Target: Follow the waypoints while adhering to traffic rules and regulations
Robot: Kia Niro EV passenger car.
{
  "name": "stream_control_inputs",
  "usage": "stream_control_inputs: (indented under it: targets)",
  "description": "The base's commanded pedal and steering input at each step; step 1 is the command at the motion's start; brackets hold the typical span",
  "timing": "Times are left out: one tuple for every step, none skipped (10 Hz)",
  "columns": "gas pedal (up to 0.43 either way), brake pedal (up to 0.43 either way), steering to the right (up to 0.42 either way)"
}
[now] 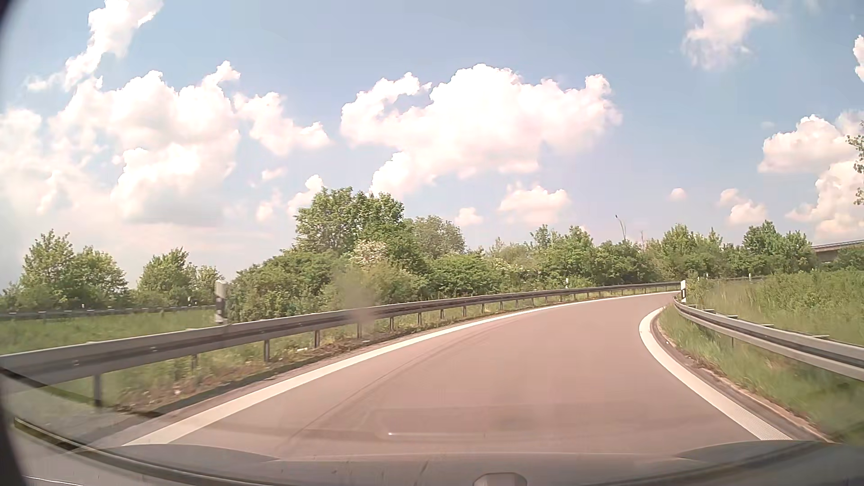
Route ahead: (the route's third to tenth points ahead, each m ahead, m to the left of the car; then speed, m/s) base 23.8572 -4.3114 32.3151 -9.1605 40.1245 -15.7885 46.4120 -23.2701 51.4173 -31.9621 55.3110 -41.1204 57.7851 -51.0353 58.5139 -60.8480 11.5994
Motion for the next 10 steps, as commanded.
stream_control_inputs:
  targets:
    - [0.079,0.000,0.093]
    - [0.079,0.000,0.092]
    - [0.079,0.000,0.091]
    - [0.079,0.000,0.091]
    - [0.079,0.000,0.091]
    - [0.079,0.000,0.091]
    - [0.079,0.000,0.092]
    - [0.079,0.000,0.091]
    - [0.079,0.000,0.091]
    - [0.079,0.000,0.091]
